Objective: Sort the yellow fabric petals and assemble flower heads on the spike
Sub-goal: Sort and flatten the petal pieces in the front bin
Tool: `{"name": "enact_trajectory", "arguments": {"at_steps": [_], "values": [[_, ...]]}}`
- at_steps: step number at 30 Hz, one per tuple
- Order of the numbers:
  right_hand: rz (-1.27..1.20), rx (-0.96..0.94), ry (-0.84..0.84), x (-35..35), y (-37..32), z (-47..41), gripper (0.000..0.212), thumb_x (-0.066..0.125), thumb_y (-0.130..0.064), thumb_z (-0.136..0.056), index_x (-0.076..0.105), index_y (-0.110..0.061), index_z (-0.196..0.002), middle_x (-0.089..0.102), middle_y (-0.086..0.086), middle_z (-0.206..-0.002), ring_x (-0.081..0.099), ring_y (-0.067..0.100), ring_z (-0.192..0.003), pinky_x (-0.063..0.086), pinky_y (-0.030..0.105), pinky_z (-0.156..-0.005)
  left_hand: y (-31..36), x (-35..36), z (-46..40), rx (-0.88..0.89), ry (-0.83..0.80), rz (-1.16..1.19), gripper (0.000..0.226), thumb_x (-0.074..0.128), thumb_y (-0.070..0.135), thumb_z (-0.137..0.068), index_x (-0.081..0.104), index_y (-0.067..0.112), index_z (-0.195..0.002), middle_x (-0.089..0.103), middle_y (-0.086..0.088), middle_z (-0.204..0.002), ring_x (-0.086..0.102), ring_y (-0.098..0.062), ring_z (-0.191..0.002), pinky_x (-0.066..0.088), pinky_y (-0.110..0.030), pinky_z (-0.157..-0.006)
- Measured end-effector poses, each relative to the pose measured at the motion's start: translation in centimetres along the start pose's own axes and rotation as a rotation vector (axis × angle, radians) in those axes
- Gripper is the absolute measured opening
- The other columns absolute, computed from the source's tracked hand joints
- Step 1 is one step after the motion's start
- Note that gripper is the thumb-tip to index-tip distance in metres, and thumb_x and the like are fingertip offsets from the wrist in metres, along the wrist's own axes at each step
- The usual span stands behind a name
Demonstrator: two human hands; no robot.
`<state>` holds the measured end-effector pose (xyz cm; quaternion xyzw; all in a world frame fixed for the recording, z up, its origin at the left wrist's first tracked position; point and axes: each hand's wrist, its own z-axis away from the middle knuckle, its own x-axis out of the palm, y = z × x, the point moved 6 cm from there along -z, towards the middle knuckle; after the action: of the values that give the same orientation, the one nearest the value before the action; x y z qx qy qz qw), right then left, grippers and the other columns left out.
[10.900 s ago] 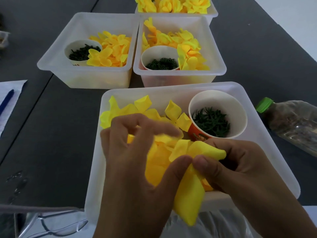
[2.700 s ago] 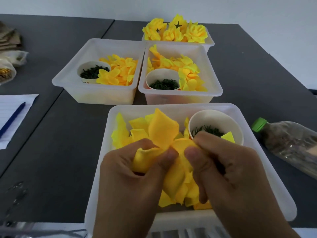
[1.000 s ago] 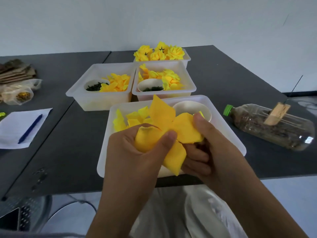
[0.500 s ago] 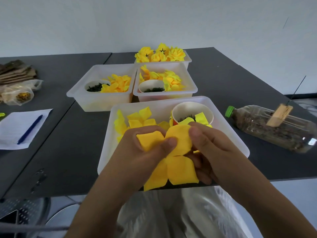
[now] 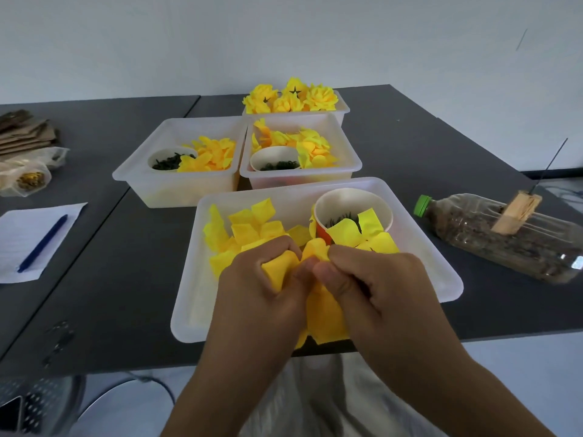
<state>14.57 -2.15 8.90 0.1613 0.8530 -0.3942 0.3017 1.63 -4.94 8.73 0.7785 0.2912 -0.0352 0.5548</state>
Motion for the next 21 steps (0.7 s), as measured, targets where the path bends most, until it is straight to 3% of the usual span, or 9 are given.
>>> {"name": "enact_trajectory", "arguments": {"at_steps": [2, 3, 5, 7, 9, 14, 17, 21], "values": [[-0.002, -0.032, -0.016, 0.3, 0.0, 0.0, 0.036, 0.047, -0.042, -0.094, 0.035, -0.034, -0.06, 0.033, -0.015, -0.049, 0.04, 0.008, -0.05, 0.028, 0.017, -0.048, 0.1, 0.0, 0.1, 0.048, -0.029, -0.024, 0.028, 0.057, 0.042, -0.083, 0.056, 0.02, -0.065, 0.055, 0.004, -0.059, 0.053, -0.017, -0.058, 0.046, -0.038, -0.053], [-0.084, -0.001, -0.025, 0.3, 0.5, -0.2, 0.038, 0.048, -0.043, -0.093, 0.037, -0.031, -0.059, 0.034, -0.014, -0.049, 0.04, 0.007, -0.05, 0.028, 0.015, -0.049, 0.2, -0.3, 0.2, 0.069, -0.04, -0.013, 0.026, 0.059, 0.042, -0.083, 0.054, 0.022, -0.066, 0.053, 0.007, -0.059, 0.051, -0.014, -0.057, 0.045, -0.03, -0.051], [-0.415, 0.152, -0.108, 0.6, 2.0, -0.6, 0.048, 0.052, -0.045, -0.091, 0.043, -0.016, -0.055, 0.039, -0.008, -0.05, 0.04, 0.006, -0.049, 0.033, 0.013, -0.05, 0.7, -0.8, 0.4, 0.117, -0.078, 0.016, 0.026, 0.063, 0.042, -0.083, 0.053, 0.023, -0.068, 0.051, 0.012, -0.06, 0.049, -0.008, -0.058, 0.042, -0.018, -0.051], [-0.641, 0.241, -0.227, 0.7, 2.3, -0.8, 0.045, 0.05, -0.048, -0.086, 0.052, -0.012, -0.06, 0.042, 0.002, -0.05, 0.04, 0.005, -0.047, 0.037, 0.013, -0.047, 0.6, -0.9, -0.1, 0.089, -0.102, 0.04, 0.025, 0.064, 0.04, -0.081, 0.056, 0.021, -0.068, 0.057, 0.009, -0.064, 0.056, -0.011, -0.063, 0.051, -0.028, -0.06], [-0.633, 0.213, -0.284, 0.5, 1.6, -1.2, 0.042, 0.051, -0.052, -0.085, 0.059, -0.017, -0.063, 0.046, 0.005, -0.05, 0.043, 0.005, -0.044, 0.041, 0.015, -0.047, 0.1, -1.2, -0.8, 0.011, -0.112, 0.056, 0.027, 0.062, 0.041, -0.078, 0.061, 0.016, -0.07, 0.065, -0.002, -0.071, 0.063, -0.02, -0.07, 0.054, -0.043, -0.065], [-0.636, 0.171, -0.365, -0.3, 1.0, -3.7, 0.04, 0.047, -0.047, -0.085, 0.052, -0.011, -0.07, 0.051, -0.004, -0.054, 0.048, 0.009, -0.045, 0.043, 0.018, -0.048, 0.2, -1.8, -2.5, -0.006, -0.276, 0.12, 0.025, 0.068, 0.051, -0.073, 0.062, 0.026, -0.071, 0.061, 0.005, -0.065, 0.06, -0.005, -0.059, 0.047, -0.017, -0.051], [-0.568, 0.105, -0.456, -1.0, 0.6, -5.0, 0.029, 0.055, -0.037, -0.087, 0.058, -0.014, -0.07, 0.056, -0.006, -0.055, 0.049, 0.009, -0.046, 0.044, 0.019, -0.048, -0.1, -2.1, -3.3, -0.012, -0.322, 0.069, 0.021, 0.065, 0.048, -0.073, 0.064, 0.026, -0.074, 0.064, 0.001, -0.072, 0.062, -0.008, -0.064, 0.049, -0.017, -0.052], [-0.722, 0.211, -0.809, 0.1, 1.1, -4.8, 0.022, 0.053, -0.023, -0.088, 0.062, -0.007, -0.077, 0.057, 0.002, -0.063, 0.049, 0.013, -0.051, 0.045, 0.02, -0.051, 0.7, -1.5, -3.9, 0.029, -0.545, 0.073, 0.02, 0.066, 0.045, -0.073, 0.064, 0.026, -0.066, 0.06, 0.0, -0.062, 0.057, -0.007, -0.056, 0.045, -0.018, -0.049]]}}
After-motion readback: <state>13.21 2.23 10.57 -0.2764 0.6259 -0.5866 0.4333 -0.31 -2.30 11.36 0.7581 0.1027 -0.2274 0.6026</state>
